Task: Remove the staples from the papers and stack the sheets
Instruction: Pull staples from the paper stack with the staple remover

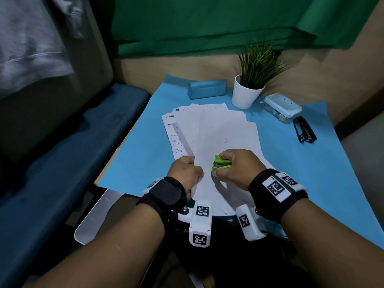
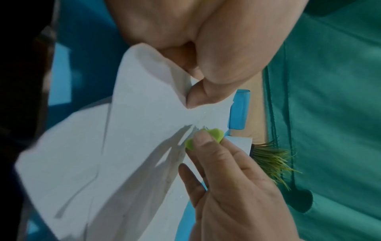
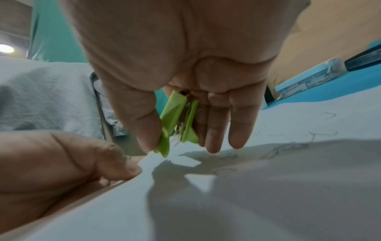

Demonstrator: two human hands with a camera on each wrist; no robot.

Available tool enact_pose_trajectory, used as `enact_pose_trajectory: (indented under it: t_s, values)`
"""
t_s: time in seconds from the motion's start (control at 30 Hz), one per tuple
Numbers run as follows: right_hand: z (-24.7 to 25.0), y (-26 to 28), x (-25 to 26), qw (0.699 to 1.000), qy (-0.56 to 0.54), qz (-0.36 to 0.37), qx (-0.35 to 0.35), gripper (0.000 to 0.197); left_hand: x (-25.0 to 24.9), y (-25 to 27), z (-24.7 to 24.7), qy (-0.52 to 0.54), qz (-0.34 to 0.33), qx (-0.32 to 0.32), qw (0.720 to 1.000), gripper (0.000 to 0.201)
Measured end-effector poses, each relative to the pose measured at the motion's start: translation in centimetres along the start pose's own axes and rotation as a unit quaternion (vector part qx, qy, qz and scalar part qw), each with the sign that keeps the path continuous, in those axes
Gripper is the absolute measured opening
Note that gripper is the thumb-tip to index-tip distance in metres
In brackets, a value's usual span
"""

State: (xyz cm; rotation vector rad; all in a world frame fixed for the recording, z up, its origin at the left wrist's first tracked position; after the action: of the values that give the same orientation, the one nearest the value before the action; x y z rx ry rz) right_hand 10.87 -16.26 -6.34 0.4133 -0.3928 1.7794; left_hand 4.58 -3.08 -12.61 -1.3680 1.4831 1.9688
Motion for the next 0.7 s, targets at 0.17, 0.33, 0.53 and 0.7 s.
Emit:
enact_pose_trajectory:
  t_s: [0.17,0.33,0.53,0.7]
  values:
    - [0.0,0.1,0.5,1.000,-0.019,0.010,0.007,0.036,1.4,0.7,-0.3,0.038,0.048,0.033,0.998,0.021]
    - [0.1,0.2,0.0,0.999,-0.035,-0.003,0.008,0.032,1.3,0.4,-0.2,0.028,0.036,0.016,0.999,0.014]
    - [0.1,0.3,-0.2,1.000,-0.017,-0.005,0.012,0.033,1.7,0.7,-0.5,0.047,0.030,0.037,0.998,0.033]
    - [-0.2,0.3,0.5,1.000,0.021,0.012,0.002,0.032,2.1,0.7,-0.8,0.076,0.042,0.049,0.995,0.045]
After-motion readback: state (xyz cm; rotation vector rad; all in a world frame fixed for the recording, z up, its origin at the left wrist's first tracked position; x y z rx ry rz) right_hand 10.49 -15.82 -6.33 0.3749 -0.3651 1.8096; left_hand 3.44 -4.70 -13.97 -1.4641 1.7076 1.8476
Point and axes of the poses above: each hand's wrist, its own y-axis away from the middle knuckle, its own z-axis out of the back of the hand, x = y × z, the point moved 10 cm from there along -y, towards the middle knuckle, and after that the axes turned 15 degrees about -x, right-handed, at the moved point
